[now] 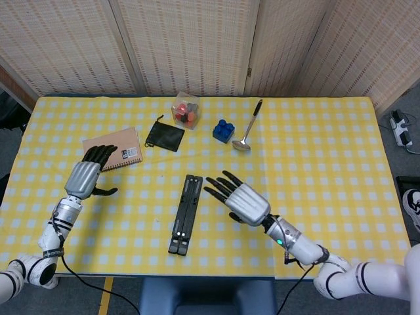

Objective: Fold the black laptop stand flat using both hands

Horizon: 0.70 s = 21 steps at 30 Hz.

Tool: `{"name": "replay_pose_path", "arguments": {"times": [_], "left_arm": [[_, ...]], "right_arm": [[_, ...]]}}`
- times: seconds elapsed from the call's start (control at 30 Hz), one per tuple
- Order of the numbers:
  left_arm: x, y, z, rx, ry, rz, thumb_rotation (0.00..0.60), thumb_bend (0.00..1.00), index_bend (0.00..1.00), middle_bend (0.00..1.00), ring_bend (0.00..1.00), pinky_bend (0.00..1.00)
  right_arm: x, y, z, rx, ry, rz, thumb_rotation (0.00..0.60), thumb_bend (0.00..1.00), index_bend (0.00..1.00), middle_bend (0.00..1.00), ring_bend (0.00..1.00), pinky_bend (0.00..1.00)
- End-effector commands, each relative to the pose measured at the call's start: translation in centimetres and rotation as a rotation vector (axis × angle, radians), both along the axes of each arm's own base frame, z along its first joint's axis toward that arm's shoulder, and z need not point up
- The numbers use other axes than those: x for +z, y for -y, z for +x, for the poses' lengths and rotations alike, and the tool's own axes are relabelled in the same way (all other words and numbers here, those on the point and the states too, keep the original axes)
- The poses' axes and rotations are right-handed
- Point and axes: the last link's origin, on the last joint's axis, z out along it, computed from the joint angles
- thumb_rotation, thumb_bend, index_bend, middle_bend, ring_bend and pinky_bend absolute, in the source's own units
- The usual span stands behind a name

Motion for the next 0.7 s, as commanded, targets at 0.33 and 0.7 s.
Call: {"name": "replay_pose_path", "arguments": {"times": [0.33,0.7], "left_arm": [[5.4,9.6,-5.1,0.15,-0.085,0.212,0.6,0.18,0.14,0.09,0.0,0.0],[5.8,17.5,-5.3,0.143,-0.076,0.246,0.6,0.18,0.13,0.09,0.0,0.0]], "right_arm": [[12.5,-7.4,-14.9,-0.495,0.145,-0.303,0.6,0.34,0.0,0.02,0.08,0.02],[14.2,-12.5,-19.4,-0.629,0.217,-0.352,0.6,0.34,0.0,0.01,0.07,0.02]]}}
